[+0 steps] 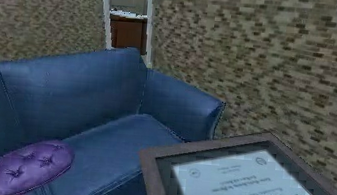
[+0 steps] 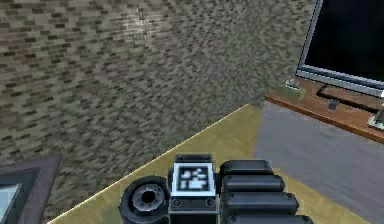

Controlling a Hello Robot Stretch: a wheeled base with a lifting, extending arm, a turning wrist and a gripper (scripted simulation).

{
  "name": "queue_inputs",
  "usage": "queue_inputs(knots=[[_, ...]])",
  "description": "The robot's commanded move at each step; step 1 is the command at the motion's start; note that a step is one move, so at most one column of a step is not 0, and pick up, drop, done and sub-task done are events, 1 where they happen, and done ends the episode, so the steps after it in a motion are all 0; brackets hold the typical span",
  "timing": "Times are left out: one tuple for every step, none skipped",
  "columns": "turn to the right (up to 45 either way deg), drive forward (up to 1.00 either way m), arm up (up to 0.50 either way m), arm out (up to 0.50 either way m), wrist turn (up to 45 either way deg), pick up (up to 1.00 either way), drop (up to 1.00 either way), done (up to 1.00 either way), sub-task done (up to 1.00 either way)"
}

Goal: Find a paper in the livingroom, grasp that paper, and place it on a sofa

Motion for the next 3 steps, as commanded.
queue_inputs(knots=[[-39.0, 0.0, 0.0, 0.0, 0.0, 0.0, 0.0, 0.0, 0.0], [45.0, 0.0, 0.0, 0.0, 0.0, 0.0, 0.0, 0.0, 0.0], [39.0, 0.0, 0.0, 0.0, 0.0, 0.0, 0.0, 0.0, 0.0]])
